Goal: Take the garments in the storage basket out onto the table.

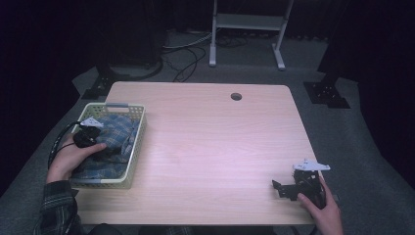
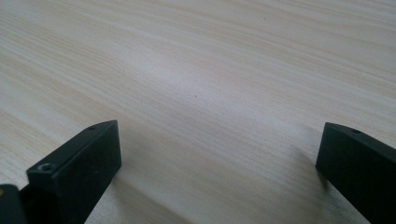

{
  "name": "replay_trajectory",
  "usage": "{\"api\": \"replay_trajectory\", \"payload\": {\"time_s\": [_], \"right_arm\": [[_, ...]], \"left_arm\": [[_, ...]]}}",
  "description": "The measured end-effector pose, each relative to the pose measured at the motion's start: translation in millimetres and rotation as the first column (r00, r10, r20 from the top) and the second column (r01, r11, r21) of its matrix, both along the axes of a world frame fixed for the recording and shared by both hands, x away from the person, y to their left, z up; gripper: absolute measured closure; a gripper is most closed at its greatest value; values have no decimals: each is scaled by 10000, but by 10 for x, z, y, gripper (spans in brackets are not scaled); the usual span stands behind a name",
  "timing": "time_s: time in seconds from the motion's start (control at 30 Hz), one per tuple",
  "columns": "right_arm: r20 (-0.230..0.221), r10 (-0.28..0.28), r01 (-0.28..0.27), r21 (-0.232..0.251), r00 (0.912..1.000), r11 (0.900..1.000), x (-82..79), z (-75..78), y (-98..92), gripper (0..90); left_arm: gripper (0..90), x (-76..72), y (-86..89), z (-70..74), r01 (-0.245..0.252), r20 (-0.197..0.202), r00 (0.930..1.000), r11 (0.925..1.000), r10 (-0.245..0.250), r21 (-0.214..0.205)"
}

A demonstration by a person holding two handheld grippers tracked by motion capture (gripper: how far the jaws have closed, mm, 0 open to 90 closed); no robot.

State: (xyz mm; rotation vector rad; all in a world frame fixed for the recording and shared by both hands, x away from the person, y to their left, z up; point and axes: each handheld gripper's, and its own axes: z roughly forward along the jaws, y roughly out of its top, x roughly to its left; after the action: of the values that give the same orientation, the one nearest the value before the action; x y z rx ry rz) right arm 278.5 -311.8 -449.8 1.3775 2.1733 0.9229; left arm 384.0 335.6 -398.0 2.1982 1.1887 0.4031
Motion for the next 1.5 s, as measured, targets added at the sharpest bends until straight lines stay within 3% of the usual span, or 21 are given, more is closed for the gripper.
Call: {"api": "replay_trajectory", "payload": {"time_s": [0.23,0.47,0.63,0.73,1.03,1.23,1.5], "right_arm": [[-2,-2,2,-4,10000,10000,0,0,0,0],[0,-3,3,-4,10000,10000,0,0,0,0],[-2,-2,2,0,10000,10000,0,0,0,0],[0,-1,1,-1,10000,10000,0,0,0,0],[0,1,-1,-2,10000,10000,0,0,0,0],[-2,-1,1,0,10000,10000,0,0,0,0],[0,0,0,-2,10000,10000,0,0,0,0]], "left_arm": [[5,17,-35,-15,-157,-218,9996,9994,164,302],[87,17,-36,-10,-264,-229,9994,9988,273,424],[248,-3,-14,26,-355,-153,9992,9986,361,382],[419,-12,-8,67,-512,-5,9987,9978,512,412],[579,-21,1,97,-728,-74,9973,9968,731,344],[591,-32,29,126,-875,-6,9962,9961,875,105],[600,-88,34,275,-993,168,9949,9946,998,-313]]}}
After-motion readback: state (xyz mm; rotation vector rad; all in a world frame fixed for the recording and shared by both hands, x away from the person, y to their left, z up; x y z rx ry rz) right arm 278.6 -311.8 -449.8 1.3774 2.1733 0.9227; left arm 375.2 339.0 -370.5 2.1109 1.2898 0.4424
